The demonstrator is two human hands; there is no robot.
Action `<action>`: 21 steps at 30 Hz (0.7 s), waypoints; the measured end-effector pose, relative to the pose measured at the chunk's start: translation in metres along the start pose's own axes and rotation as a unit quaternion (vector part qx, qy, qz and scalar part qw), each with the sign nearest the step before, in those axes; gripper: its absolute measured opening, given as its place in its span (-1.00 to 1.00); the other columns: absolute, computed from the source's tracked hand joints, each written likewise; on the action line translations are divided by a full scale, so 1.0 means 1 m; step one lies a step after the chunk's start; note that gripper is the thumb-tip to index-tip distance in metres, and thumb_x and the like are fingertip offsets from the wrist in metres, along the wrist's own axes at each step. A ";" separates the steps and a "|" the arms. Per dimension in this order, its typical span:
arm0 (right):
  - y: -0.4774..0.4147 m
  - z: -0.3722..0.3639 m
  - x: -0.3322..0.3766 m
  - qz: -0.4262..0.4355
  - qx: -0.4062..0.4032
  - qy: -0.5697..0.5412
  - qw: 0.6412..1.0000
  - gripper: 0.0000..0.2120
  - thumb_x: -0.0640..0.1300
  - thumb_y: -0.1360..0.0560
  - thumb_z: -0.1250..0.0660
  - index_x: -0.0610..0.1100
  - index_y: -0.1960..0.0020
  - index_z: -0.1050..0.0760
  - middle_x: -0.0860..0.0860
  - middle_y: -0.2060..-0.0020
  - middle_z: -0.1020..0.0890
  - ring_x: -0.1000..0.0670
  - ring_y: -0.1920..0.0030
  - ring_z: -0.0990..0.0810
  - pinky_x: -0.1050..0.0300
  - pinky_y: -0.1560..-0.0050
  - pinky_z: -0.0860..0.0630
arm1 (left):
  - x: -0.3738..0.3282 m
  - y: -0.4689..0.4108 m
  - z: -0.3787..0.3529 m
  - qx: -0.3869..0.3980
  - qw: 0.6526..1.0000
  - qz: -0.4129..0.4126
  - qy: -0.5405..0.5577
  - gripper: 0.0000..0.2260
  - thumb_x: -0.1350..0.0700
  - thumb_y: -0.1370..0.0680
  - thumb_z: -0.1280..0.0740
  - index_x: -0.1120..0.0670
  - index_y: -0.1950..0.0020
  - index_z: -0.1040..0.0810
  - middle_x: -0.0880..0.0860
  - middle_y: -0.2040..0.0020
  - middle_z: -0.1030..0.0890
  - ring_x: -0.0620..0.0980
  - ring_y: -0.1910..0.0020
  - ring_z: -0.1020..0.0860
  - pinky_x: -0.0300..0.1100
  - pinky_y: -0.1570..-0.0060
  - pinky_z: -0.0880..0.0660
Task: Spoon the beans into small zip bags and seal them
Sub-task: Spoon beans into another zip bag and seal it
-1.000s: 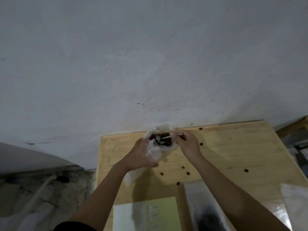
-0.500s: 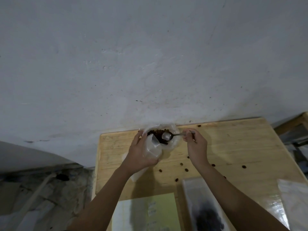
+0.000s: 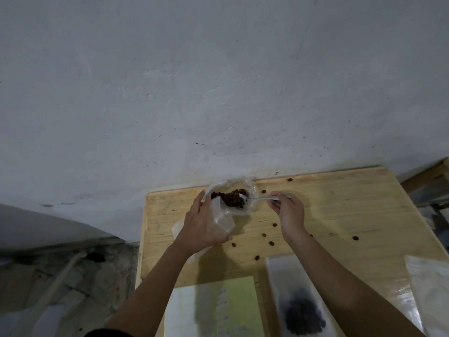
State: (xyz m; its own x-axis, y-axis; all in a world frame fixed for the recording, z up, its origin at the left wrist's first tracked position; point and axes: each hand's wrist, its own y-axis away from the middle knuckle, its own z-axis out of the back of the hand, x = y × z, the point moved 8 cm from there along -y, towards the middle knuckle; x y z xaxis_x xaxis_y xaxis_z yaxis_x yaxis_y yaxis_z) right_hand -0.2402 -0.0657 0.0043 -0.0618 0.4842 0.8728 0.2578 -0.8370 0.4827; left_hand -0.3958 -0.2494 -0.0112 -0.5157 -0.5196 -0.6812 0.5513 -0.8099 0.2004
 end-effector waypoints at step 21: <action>0.044 -0.001 0.059 0.241 0.094 0.110 0.960 -0.78 -0.25 -0.58 -0.20 -0.07 0.14 -0.57 -0.02 0.27 -0.62 0.03 0.23 -0.61 0.12 0.09 -0.58 | -0.009 0.006 -0.003 -0.005 0.999 0.000 -0.036 0.13 -0.41 -0.15 -0.42 -0.05 -0.54 0.05 -0.05 -0.54 0.11 -0.08 -0.52 0.12 0.10 -0.44 -0.07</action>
State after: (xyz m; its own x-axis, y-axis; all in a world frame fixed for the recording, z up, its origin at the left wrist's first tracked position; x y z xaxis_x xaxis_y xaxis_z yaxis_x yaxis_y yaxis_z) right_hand -0.2331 -0.0745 0.0769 -0.0876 -0.0301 0.9957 0.4754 -0.8796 0.0153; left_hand -0.3854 -0.2488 -0.0058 -0.5614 -0.5377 -0.6291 0.5572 -0.8077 0.1930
